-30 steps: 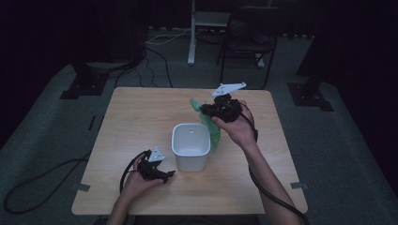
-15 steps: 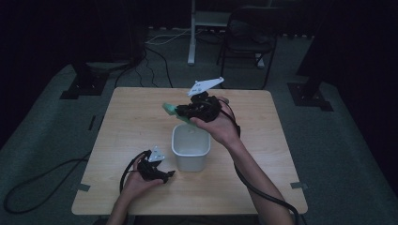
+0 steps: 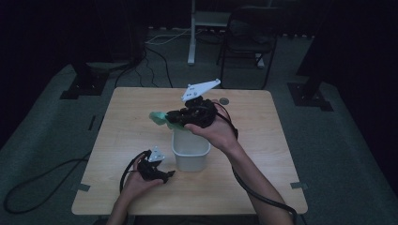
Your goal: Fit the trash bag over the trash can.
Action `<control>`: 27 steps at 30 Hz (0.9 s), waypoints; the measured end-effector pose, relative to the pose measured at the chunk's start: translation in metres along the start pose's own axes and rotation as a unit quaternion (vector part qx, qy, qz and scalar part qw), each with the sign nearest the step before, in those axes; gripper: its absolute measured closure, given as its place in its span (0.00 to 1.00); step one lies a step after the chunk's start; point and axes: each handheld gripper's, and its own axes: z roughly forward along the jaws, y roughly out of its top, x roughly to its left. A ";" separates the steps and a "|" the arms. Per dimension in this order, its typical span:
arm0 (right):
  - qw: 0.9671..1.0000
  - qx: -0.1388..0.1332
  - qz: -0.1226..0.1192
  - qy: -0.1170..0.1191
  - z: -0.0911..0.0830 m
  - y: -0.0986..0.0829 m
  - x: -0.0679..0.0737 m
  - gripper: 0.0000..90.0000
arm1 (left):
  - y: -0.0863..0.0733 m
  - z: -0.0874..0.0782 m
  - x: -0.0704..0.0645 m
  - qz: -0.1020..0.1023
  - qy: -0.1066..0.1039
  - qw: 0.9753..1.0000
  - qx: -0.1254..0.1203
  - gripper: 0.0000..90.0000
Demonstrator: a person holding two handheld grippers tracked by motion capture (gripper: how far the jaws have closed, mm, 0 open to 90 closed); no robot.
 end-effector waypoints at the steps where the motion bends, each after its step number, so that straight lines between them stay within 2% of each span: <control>1: 1.000 0.001 -0.003 0.000 -0.001 0.000 0.001 0.92 | 0.000 0.000 0.000 0.000 0.000 1.000 0.000 0.13; 4: 1.000 0.004 -0.004 0.001 -0.002 0.000 0.004 0.92 | 0.000 0.000 0.000 0.000 0.000 1.000 0.000 0.13; 6: 1.000 0.002 0.006 0.014 -0.005 -0.002 0.003 0.92 | 0.000 0.000 0.000 0.000 -0.001 1.000 0.000 0.13; 11: 1.000 0.003 0.003 0.008 -0.006 -0.002 0.003 0.92 | 0.000 0.000 0.000 0.000 -0.001 1.000 0.000 0.13; 18: 1.000 0.023 0.010 -0.003 0.005 -0.009 -0.007 0.91 | 0.000 0.000 0.000 0.000 0.000 1.000 0.000 0.13; 20: 0.999 0.033 0.010 -0.017 0.009 -0.012 -0.009 0.90 | 0.000 0.000 0.000 0.000 0.000 1.000 0.000 0.13; 24: 0.999 0.046 0.014 -0.012 0.021 -0.019 -0.016 0.90 | 0.000 0.000 0.000 0.000 0.000 1.000 0.000 0.13; 27: 0.998 0.060 0.020 -0.016 0.032 -0.026 -0.023 0.89 | 0.000 0.000 0.000 0.000 0.000 1.000 0.000 0.13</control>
